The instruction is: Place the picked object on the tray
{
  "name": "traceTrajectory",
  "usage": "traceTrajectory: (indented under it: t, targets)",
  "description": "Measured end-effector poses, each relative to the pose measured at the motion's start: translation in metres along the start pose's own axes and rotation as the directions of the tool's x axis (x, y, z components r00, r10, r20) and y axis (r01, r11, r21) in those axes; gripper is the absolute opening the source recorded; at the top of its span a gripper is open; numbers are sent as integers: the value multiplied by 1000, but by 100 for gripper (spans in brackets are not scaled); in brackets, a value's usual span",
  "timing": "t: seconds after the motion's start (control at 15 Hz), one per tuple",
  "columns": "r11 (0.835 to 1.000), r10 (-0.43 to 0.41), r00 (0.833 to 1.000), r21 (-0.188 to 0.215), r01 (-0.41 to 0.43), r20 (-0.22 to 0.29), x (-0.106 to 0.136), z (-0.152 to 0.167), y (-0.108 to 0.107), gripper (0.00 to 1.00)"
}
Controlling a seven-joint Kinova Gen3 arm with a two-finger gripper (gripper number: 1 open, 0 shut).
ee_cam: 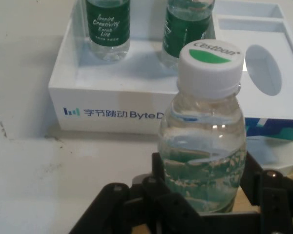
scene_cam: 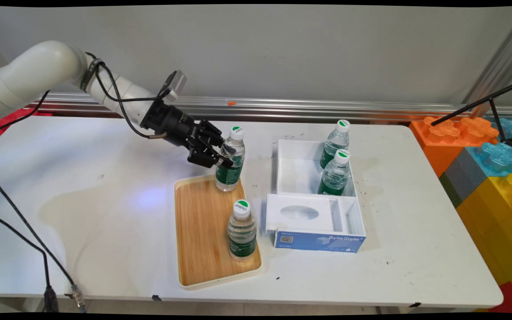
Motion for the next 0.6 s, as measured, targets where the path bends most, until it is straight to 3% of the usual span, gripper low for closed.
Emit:
traceTrajectory:
  t: [0.6]
  targets:
    - [1000, -5, 1000, 0, 5, 11, -6, -3, 1, 0]
